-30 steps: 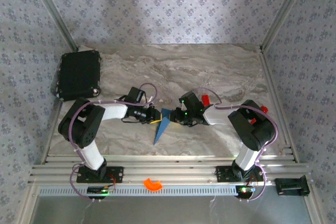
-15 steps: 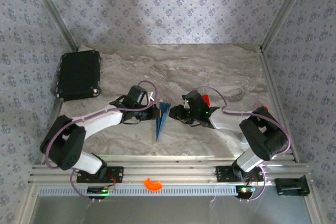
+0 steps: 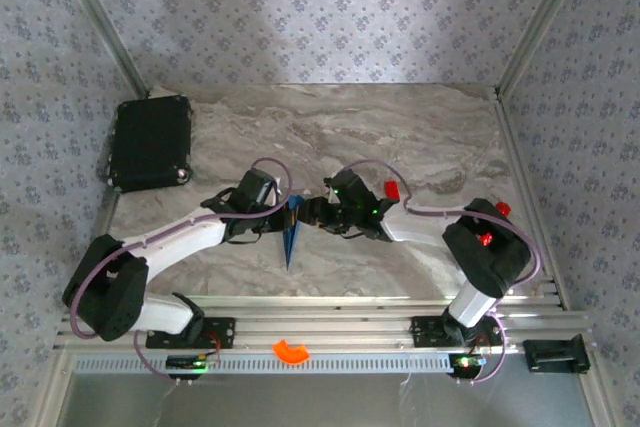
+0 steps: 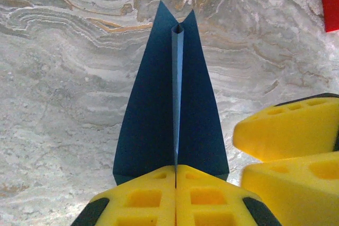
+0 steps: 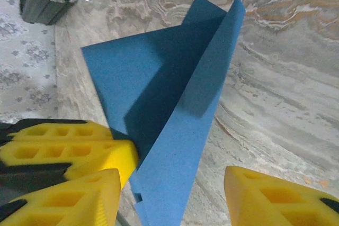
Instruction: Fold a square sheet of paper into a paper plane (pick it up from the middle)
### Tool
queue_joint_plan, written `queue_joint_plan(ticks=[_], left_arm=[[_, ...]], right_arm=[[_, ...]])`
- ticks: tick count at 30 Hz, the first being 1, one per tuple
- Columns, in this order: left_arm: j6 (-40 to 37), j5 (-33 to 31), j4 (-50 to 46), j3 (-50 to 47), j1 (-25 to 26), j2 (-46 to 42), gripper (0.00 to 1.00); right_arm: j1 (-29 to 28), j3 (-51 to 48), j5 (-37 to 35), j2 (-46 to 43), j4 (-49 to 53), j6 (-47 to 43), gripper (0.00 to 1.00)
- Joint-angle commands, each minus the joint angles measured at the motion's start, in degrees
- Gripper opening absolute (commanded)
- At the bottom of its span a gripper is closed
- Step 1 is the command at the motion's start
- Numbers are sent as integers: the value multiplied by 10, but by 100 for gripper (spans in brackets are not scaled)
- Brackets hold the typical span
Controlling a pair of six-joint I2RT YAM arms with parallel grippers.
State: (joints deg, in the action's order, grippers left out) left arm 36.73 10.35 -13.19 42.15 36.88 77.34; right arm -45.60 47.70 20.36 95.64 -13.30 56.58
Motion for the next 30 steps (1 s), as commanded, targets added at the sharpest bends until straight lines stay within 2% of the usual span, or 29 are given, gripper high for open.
queue_joint_plan(ticks=[1, 11, 16, 19, 22, 25, 27, 30], left_arm=[[4, -12, -13, -4, 5, -12, 7], [9, -34, -32, -8, 7, -10, 7], [9, -29, -30, -8, 7, 2, 7], [6, -20, -28, -6, 7, 9, 8], [2, -12, -27, -4, 10, 16, 10], [3, -7, -30, -3, 12, 18, 13], [6, -8, -36, -4, 12, 13, 22], [11, -7, -43, -10, 13, -3, 28]], right_arm=[[-10, 26, 0, 24, 9, 11, 55], [-10, 49, -18, 44, 113, -24, 48], [-4, 40, -10, 41, 102, -20, 35], [-3, 35, 5, 46, 73, -7, 24], [-3, 34, 15, 55, 48, 6, 18], [-3, 30, 16, 60, 31, 18, 14], [-2, 27, 14, 60, 20, 25, 12], [-2, 24, 9, 59, 13, 32, 11]])
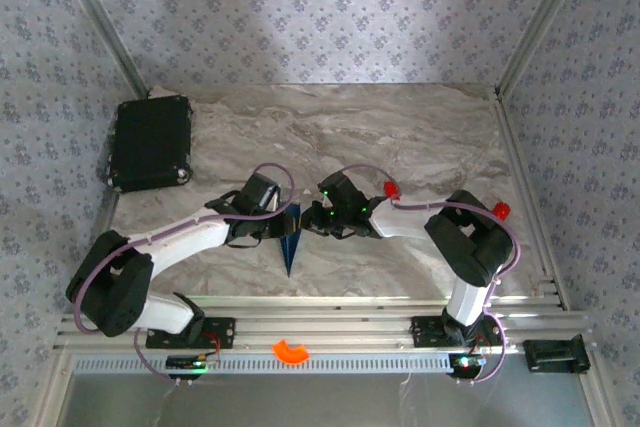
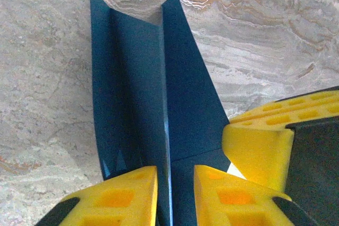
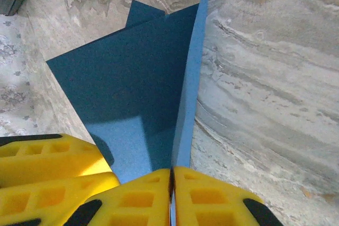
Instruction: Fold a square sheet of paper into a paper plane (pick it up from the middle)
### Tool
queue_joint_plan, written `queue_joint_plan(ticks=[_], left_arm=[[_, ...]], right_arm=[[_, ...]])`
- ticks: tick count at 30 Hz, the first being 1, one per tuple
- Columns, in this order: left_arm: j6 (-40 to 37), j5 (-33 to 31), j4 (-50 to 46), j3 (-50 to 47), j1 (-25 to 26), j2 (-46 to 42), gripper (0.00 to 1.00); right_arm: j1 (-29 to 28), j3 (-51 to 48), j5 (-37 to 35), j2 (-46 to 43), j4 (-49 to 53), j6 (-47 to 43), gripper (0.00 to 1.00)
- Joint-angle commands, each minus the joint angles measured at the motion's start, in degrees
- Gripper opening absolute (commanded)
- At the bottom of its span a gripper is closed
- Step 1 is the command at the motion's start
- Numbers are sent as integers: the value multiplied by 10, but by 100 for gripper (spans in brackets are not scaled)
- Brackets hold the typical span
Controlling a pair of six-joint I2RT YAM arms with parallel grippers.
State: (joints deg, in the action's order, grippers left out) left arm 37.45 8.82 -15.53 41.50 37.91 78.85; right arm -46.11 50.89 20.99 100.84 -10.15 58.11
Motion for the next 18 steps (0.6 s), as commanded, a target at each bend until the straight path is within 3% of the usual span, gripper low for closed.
queue_joint_plan(ticks=[1, 8, 18], left_arm=[[5, 11, -21, -4, 3, -25, 30], [27, 16, -36, -26, 15, -68, 39], [44, 19, -20, -43, 29, -69, 42]], right_arm=[[4, -10, 1, 7, -19, 18, 11], [6, -21, -7, 5, -33, 30, 11], [7, -21, -6, 8, -36, 32, 11]])
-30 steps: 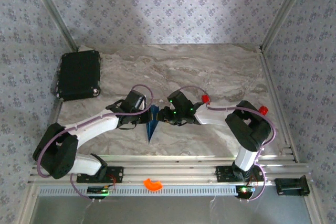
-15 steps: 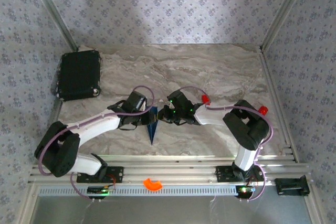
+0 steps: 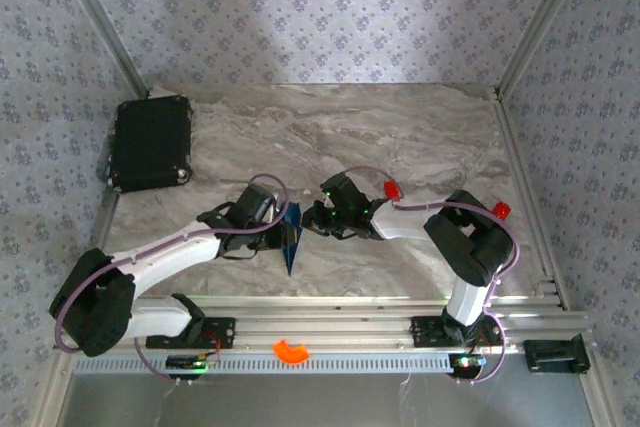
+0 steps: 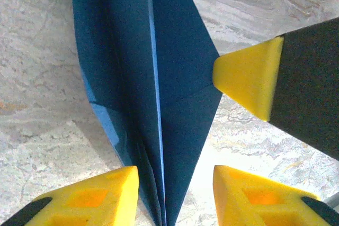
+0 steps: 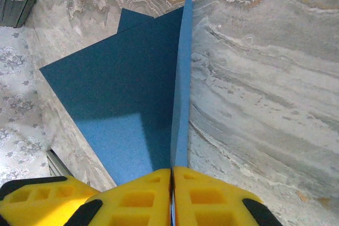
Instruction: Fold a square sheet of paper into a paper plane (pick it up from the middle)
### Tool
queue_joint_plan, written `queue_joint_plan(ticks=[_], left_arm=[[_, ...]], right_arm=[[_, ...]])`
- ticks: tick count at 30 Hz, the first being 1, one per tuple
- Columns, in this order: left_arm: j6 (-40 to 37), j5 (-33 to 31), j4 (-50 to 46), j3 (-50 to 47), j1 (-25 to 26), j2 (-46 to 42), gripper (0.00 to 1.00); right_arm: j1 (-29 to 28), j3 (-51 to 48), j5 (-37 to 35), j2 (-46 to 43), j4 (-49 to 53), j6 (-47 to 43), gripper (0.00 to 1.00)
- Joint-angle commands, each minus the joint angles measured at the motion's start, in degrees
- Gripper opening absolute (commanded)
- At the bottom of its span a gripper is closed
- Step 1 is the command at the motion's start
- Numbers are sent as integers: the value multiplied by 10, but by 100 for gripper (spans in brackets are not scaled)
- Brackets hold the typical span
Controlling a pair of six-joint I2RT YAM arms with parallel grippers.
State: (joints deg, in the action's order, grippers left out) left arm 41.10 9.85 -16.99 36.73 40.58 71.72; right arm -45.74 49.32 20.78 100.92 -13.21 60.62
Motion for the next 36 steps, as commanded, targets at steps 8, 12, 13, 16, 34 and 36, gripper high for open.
queue_joint_plan(ticks=[8, 12, 13, 16, 34, 36], left_arm=[[6, 23, 14, 4, 3, 25, 41], [7, 28, 21, 4, 3, 30, 40], [8, 28, 22, 3, 3, 31, 40], [5, 36, 26, 6, 3, 41, 41], [-17, -3, 2, 26, 22, 81, 39], [-19, -11, -3, 29, 26, 80, 36]], right_arm=[[3, -9, -2, 11, -14, 11, 11], [3, -9, 1, 14, -17, 13, 11], [3, -8, 1, 15, -17, 13, 11], [3, -6, 3, 16, -17, 14, 11], [5, -5, 3, 12, -10, 12, 11], [5, -7, 2, 12, -10, 12, 11]])
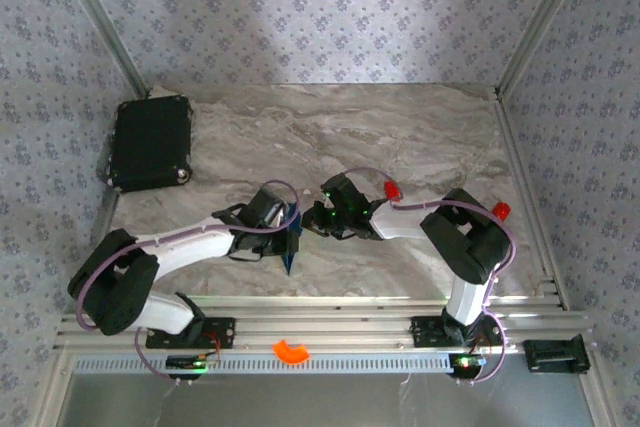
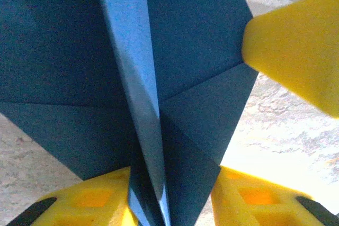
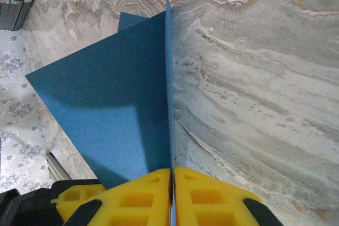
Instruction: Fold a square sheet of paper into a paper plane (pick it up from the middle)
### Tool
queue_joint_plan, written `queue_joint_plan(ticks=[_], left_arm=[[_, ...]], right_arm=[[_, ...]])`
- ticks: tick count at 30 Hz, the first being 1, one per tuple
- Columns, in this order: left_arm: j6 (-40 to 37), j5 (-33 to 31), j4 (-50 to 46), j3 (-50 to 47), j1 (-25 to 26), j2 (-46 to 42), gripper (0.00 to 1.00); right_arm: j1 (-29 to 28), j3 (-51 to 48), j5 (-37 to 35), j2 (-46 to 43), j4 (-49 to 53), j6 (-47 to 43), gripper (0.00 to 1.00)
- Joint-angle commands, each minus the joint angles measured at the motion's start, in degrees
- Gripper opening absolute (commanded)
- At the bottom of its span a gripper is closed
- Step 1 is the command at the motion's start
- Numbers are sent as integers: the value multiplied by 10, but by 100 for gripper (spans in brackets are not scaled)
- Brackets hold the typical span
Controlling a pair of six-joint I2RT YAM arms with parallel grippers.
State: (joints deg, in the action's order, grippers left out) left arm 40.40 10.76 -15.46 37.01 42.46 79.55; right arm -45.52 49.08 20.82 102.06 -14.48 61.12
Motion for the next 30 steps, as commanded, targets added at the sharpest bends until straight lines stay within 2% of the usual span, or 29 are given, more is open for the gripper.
queue_joint_plan(ticks=[1, 12, 30], left_arm=[[-12, -24, -20, 26, 9, 1, 34], [-15, -49, -33, 33, 18, 2, 21], [-18, -70, -38, 55, 35, 40, 19]], right_arm=[[3, -6, 1, 0, 2, 7, 12], [4, -11, -1, -1, 2, 7, 12], [7, -20, 4, -3, -7, 8, 12]])
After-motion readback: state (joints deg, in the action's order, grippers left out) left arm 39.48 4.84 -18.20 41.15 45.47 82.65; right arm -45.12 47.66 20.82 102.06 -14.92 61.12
